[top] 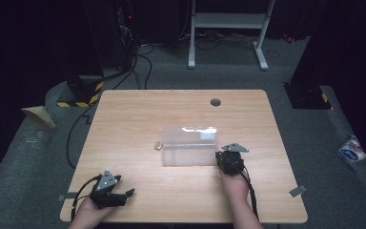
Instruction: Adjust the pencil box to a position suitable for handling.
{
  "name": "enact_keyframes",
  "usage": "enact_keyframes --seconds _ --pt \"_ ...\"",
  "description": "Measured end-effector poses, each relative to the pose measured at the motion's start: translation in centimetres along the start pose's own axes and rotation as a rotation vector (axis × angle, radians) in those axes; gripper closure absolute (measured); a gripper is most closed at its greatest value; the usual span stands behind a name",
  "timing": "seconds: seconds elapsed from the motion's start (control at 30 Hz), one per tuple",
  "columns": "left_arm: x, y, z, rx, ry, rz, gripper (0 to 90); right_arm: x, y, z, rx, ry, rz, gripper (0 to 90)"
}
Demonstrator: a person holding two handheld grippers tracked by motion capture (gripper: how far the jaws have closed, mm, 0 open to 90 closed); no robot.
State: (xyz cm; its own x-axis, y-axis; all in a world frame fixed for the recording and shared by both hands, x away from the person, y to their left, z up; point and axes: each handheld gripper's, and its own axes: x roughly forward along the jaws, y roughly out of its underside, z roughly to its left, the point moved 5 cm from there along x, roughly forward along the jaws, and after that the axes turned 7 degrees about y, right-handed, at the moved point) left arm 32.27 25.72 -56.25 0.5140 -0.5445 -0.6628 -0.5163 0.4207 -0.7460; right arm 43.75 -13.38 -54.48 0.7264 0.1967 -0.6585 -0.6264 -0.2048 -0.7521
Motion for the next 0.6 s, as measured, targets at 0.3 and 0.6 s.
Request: enact_keyframes --seconds 0.3,0.6 --pt "0.0 0.0 0.0 0.000 -0.001 0.000 22.4 -1.2 -0.8 -1.5 0.051 0.027 -0.051 63.4" --pt "0.0 0.0 0.0 -0.007 -0.004 -0.002 22.9 -2.5 0.9 -5.2 0.082 0.071 -0.061 56.7"
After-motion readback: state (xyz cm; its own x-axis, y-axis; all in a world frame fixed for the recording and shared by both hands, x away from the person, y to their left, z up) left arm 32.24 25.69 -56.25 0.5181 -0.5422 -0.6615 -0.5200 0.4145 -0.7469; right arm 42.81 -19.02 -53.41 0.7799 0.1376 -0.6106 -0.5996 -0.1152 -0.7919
